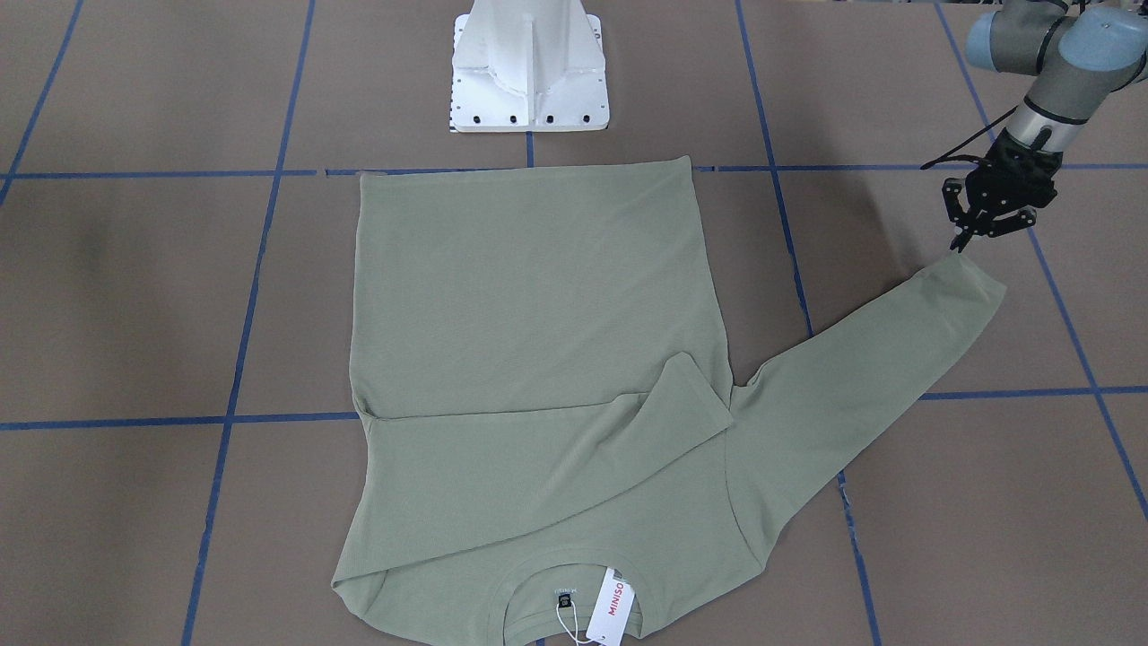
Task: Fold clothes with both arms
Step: 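Grasp the sleeve cuff nearest the left gripper, then fold the held sleeve across the shirt chest with the left gripper, release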
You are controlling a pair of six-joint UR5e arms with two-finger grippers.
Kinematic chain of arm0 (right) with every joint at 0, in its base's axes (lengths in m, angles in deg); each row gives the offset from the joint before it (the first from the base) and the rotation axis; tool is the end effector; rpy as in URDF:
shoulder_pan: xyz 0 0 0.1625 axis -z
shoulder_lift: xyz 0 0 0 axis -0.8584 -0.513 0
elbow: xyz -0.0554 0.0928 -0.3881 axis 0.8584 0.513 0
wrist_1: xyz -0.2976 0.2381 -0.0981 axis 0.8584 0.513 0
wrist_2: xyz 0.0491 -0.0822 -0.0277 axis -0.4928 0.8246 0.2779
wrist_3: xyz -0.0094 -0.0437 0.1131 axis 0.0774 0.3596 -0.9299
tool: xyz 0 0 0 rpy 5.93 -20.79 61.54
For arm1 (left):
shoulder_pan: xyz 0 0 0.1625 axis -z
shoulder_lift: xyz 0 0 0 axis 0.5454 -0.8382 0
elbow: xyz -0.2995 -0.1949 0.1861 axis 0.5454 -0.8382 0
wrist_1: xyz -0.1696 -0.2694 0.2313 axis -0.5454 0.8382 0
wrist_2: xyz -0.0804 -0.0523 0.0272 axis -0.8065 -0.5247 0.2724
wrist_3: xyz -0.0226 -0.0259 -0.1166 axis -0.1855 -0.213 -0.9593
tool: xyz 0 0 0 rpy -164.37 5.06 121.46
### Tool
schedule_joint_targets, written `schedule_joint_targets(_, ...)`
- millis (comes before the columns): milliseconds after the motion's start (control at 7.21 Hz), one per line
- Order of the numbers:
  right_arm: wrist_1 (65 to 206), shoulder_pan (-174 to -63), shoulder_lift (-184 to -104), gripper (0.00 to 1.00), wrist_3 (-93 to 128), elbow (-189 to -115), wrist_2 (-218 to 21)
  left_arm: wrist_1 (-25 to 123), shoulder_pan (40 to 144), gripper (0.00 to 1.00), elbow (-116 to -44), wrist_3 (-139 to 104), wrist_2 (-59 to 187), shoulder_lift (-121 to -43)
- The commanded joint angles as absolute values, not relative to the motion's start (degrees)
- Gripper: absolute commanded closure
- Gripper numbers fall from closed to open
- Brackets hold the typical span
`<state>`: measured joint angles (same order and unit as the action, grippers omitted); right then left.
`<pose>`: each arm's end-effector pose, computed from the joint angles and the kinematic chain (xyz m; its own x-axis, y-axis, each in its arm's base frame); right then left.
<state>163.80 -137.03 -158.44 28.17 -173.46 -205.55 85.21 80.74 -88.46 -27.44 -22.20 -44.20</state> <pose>-0.0473 -0.4828 0.4398 0.7295 -0.2295 0.6444 0.1311 0.9715 0.1976 0.1926 -0.3546 0.5891 0.6557 0.5666 -0.4990 -0.1389 0.7402 0.6579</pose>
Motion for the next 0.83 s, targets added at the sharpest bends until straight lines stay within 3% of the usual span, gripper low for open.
schedule_joint_targets(0,163.8,-137.2,-159.7,0.0,28.3,-173.5,-205.5,84.5,86.6,1.0,-91.2,-28.7,-22.6,-50.8)
schedule_joint_targets(139,163.8,-137.2,-159.8,0.0,28.3,-173.4,-205.5,81.1,87.4,1.0,-91.2,-33.4,-22.6,-56.2)
schedule_joint_targets(694,163.8,-137.4,-160.7,0.0,28.3,-173.4,-205.5,44.9,86.1,1.0,-89.9,-47.9,-22.2,-90.7)
